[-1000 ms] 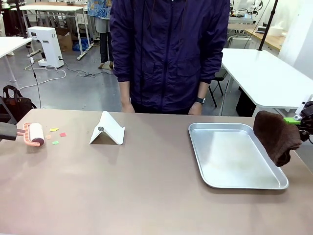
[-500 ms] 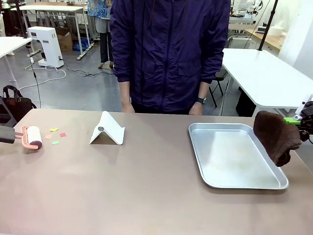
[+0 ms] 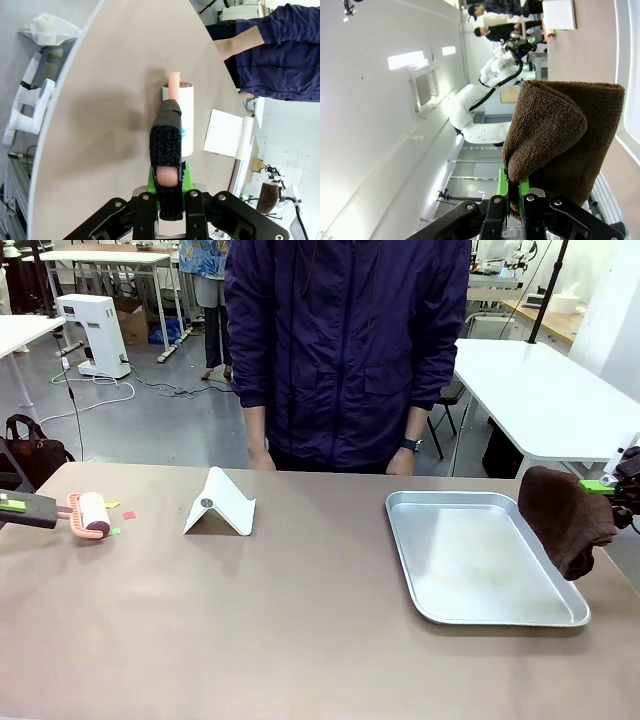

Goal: Clean the surface of the table.
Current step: Clean the area not pointed to by the person.

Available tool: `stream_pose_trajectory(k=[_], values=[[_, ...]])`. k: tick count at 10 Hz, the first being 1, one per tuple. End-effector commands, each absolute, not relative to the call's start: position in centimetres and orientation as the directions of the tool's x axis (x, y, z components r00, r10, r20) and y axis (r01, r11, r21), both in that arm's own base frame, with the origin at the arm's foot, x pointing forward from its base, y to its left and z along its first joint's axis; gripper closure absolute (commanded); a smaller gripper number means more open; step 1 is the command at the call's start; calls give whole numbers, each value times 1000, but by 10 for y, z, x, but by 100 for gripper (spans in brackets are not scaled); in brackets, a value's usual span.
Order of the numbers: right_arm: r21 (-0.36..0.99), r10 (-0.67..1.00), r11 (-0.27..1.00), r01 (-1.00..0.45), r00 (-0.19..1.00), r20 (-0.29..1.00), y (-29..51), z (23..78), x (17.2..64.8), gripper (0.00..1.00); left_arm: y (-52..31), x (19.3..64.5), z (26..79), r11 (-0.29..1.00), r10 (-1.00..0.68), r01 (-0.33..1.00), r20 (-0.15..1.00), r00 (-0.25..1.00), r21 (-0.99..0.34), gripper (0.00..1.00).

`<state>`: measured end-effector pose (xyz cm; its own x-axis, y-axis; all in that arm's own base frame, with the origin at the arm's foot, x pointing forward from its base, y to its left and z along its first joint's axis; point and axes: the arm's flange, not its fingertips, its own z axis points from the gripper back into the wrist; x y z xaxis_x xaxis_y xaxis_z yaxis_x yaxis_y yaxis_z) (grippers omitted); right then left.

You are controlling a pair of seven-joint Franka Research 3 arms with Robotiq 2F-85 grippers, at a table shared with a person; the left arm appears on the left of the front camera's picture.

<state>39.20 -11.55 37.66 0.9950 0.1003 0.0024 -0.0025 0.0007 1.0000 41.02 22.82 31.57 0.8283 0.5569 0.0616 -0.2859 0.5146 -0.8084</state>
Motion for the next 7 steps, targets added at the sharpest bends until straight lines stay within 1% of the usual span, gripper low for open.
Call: stream_pose_trajectory(k=[1, 3, 5, 7], values=[[1000, 83, -6, -10, 997, 11, -111, 380, 396, 91, 200, 427, 298, 583, 539, -364, 10, 842, -726, 80], [1000, 83, -6, -10, 997, 11, -111, 380, 396, 91, 172, 448, 296, 623, 535, -392, 2, 845, -677, 80], [1000, 83, -6, -10, 997, 11, -111, 380, 396, 91, 148, 461, 296, 663, 501, -373, 14, 865, -649, 80], [1000, 83, -6, -10, 997, 11, -111, 380, 396, 91, 127, 471, 300, 675, 476, -345, 28, 879, -652, 80]])
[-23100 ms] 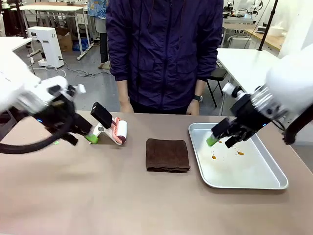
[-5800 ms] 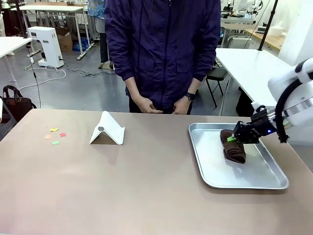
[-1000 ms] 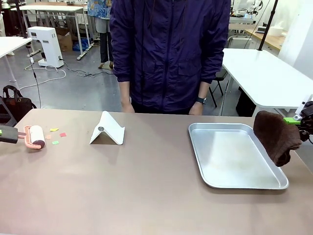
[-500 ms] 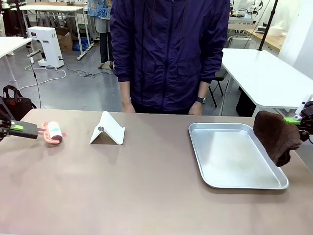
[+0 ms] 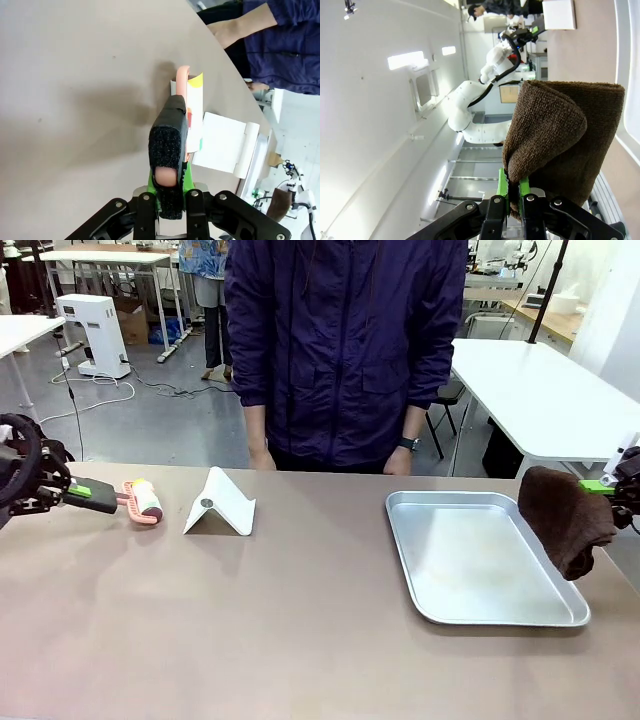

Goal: Clean the surface of the table.
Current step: Clean the area not pointed to by the person.

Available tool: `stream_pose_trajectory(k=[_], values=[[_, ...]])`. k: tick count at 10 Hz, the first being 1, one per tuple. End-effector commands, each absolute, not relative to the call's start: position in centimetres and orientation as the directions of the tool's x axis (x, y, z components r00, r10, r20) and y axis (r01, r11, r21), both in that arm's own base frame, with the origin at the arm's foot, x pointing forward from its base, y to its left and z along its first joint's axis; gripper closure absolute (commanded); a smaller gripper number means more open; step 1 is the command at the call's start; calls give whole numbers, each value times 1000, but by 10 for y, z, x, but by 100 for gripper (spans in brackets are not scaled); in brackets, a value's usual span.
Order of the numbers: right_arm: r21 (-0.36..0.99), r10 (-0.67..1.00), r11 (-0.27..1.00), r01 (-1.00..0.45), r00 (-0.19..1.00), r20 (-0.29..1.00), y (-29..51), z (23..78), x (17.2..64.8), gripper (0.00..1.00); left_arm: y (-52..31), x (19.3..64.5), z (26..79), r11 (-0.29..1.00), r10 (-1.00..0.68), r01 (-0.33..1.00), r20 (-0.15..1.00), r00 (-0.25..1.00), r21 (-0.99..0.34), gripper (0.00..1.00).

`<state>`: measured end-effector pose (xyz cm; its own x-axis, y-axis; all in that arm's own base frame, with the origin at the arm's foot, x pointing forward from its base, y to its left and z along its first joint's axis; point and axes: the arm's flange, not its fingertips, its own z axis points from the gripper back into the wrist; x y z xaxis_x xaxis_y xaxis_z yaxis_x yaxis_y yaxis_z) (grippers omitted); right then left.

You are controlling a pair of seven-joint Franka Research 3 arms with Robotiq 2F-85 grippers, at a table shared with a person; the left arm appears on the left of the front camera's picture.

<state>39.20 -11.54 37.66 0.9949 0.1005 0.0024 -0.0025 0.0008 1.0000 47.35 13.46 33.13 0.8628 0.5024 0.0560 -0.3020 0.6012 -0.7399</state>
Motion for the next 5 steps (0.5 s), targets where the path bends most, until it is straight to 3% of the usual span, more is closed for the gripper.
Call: stream_pose_trajectory(k=[1, 5], values=[[1000, 83, -6, -10, 997, 11, -111, 380, 396, 91, 122, 472, 306, 646, 470, -313, 41, 881, -696, 80], [1000, 83, -6, -10, 997, 11, -111, 380, 396, 91, 149, 440, 360, 388, 455, -101, 95, 886, -916, 80]])
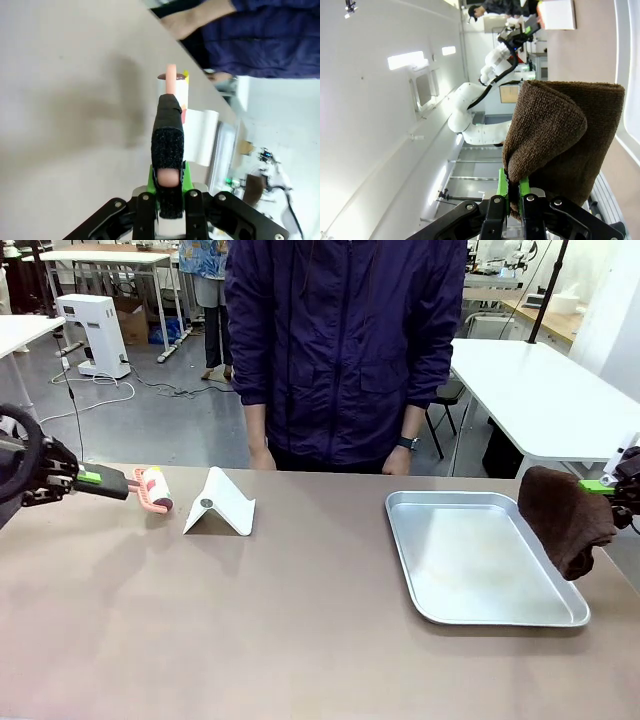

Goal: Clean the surface of the table.
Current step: Clean the area not pointed to by the person.

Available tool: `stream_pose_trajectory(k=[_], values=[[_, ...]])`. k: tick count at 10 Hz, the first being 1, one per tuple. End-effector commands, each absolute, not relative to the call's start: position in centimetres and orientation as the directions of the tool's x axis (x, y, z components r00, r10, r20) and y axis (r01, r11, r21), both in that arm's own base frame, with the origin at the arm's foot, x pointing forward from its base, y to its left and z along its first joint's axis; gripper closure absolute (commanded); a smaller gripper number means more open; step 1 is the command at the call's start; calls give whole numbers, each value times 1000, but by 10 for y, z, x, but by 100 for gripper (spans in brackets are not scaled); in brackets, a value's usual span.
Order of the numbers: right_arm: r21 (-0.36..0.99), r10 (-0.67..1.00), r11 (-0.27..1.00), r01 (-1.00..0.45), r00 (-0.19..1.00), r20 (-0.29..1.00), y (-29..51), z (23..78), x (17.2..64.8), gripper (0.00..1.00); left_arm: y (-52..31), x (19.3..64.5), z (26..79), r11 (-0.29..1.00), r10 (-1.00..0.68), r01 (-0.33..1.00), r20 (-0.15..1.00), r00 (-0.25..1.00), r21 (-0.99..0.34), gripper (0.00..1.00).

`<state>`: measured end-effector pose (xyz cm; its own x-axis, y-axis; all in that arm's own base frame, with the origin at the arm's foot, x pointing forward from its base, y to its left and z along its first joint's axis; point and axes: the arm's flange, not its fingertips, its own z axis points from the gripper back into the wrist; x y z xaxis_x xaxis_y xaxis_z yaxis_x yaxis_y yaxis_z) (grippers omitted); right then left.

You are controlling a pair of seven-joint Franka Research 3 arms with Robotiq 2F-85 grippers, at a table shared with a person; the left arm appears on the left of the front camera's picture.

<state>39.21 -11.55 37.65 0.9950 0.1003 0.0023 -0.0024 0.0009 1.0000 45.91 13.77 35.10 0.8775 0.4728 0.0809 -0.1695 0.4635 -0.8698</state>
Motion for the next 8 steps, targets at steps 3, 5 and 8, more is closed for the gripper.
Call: stream_pose_trajectory(k=[3, 5, 8], values=[[1000, 83, -6, -10, 997, 11, -111, 380, 396, 91, 196, 378, 405, 253, 363, 19, 113, 925, -967, 80], [1000, 83, -6, -10, 997, 11, -111, 380, 396, 91, 233, 329, 417, 184, 219, 37, 78, 973, -982, 80], [1000, 83, -6, -10, 997, 11, -111, 380, 396, 91, 284, 269, 409, 133, 189, 48, 73, 979, -990, 80]])
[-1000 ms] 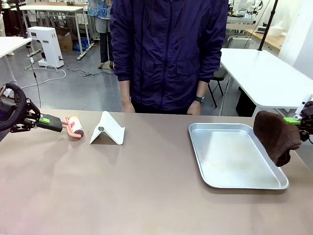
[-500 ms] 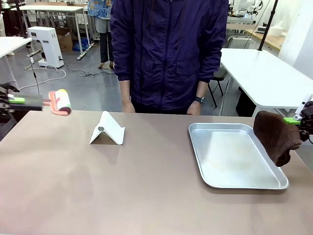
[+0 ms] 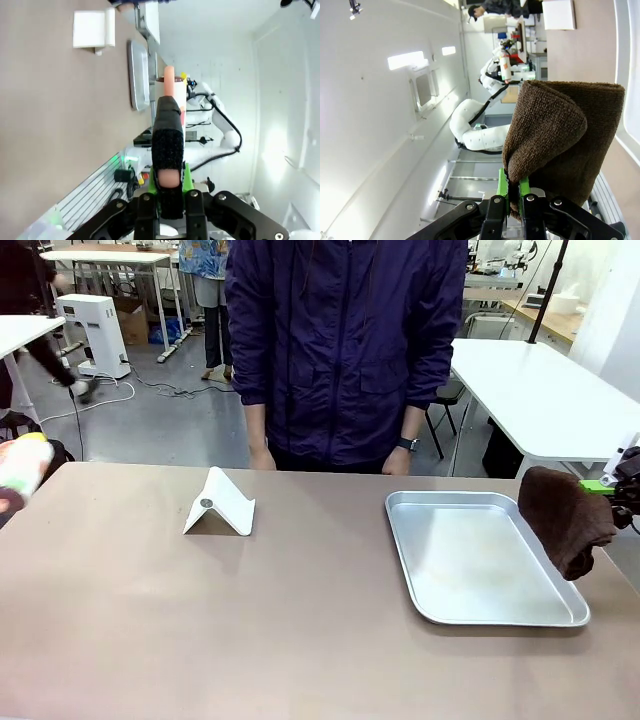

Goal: Clean the surface of the table.
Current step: Clean the area not pointed to by the person.

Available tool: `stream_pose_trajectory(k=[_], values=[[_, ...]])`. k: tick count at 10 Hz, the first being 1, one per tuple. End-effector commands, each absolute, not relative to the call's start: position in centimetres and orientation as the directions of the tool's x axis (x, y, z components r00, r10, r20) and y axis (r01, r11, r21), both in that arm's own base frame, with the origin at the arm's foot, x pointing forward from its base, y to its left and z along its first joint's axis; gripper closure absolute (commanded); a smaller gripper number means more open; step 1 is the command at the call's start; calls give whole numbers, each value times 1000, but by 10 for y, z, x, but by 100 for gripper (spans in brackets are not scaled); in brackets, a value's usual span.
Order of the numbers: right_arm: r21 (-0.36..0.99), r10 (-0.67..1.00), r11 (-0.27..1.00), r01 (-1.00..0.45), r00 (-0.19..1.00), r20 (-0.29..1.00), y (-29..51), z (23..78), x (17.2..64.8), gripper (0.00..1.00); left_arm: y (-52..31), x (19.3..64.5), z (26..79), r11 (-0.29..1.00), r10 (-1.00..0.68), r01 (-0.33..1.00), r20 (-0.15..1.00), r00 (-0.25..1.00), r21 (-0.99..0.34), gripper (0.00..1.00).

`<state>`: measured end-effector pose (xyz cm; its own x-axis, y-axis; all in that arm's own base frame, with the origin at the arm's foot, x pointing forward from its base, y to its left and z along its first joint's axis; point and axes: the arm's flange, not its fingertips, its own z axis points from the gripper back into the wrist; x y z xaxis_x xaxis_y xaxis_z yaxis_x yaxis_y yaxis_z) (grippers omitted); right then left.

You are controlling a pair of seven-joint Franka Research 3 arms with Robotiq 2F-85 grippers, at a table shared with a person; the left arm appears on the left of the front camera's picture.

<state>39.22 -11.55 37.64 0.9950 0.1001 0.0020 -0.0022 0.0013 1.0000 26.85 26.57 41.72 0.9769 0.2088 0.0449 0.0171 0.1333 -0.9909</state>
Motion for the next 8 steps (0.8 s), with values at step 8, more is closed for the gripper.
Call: stream_pose_trajectory(k=[8], values=[[1000, 83, -6, -10, 997, 11, -111, 380, 396, 91, 298, 237, 382, 105, 207, 9, 30, 978, -994, 80]])
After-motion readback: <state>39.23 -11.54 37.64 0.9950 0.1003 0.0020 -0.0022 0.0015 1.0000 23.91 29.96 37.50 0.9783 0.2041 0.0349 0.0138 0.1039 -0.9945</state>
